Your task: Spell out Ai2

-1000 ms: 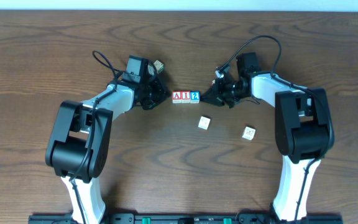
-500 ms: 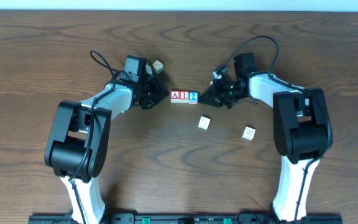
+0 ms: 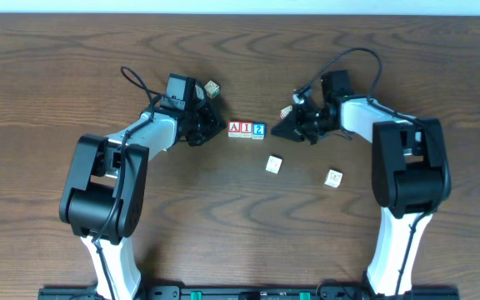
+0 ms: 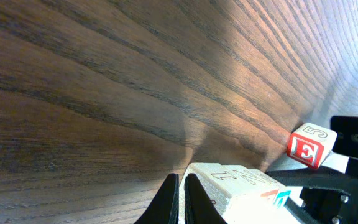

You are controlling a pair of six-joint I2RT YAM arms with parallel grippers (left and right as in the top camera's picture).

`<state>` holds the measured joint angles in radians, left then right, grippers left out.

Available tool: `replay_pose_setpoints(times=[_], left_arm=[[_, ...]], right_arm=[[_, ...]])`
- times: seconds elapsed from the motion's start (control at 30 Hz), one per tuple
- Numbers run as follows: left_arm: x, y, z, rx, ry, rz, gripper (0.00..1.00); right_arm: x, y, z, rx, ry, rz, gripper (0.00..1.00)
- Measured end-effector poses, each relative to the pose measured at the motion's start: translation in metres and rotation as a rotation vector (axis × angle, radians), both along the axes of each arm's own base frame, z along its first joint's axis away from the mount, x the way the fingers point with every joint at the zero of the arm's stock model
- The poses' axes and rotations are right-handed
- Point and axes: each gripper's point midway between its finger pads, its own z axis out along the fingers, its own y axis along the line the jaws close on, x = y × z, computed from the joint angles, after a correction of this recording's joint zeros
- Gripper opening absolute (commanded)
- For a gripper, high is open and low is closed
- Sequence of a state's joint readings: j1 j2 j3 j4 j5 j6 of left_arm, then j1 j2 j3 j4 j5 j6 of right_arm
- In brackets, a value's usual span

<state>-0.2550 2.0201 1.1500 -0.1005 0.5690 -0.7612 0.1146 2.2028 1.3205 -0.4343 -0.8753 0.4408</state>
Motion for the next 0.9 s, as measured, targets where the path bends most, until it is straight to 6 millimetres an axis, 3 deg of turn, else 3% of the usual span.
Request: replay_pose_setpoints(times=[0.27, 0.4, 0.57, 0.63, 0.73, 0.77, 0.8, 0.83, 0.87, 0.9], left_arm=[[-0.001, 0.002, 0.0, -0.008, 0.007, -0.003, 0.06], [-0.005, 0.016, 0.005, 0.001, 0.027, 0.004, 0.06], [-0.015, 0.035, 0.078, 0.062, -0.099, -0.009, 0.06], [-0.031, 0.041, 0.128, 0.115, -0.201, -0.021, 0.06], [-0.058, 0.045, 0.188, 0.166, -0.343, -0.039, 0.06], [-0.07, 0.047, 0.208, 0.175, -0.397, -0.046, 0.06], [-0.082, 0.048, 0.229, 0.182, -0.456, -0.049, 0.06], [-0.093, 0.049, 0.245, 0.184, -0.502, -0.049, 0.14], [-0.103, 0.05, 0.259, 0.187, -0.544, -0.052, 0.3], [-0.114, 0.052, 0.276, 0.189, -0.603, -0.054, 0.6]], right_arm=[[-0.012, -0.015, 0.007, -0.007, 0.05, -0.003, 0.02], [-0.02, -0.03, 0.053, -0.061, -0.018, 0.01, 0.01], [-0.039, -0.073, 0.153, -0.188, -0.242, -0.022, 0.02], [-0.059, -0.086, 0.189, -0.259, -0.329, -0.026, 0.05], [-0.099, -0.098, 0.229, -0.366, -0.427, -0.016, 0.25], [-0.109, -0.101, 0.241, -0.391, -0.466, -0.02, 0.41], [-0.122, -0.105, 0.255, -0.425, -0.521, -0.026, 0.7], [-0.133, -0.108, 0.27, -0.446, -0.58, -0.038, 0.94], [-0.142, -0.109, 0.281, -0.46, -0.627, -0.05, 0.99], [-0.152, -0.111, 0.294, -0.476, -0.685, -0.062, 0.99]])
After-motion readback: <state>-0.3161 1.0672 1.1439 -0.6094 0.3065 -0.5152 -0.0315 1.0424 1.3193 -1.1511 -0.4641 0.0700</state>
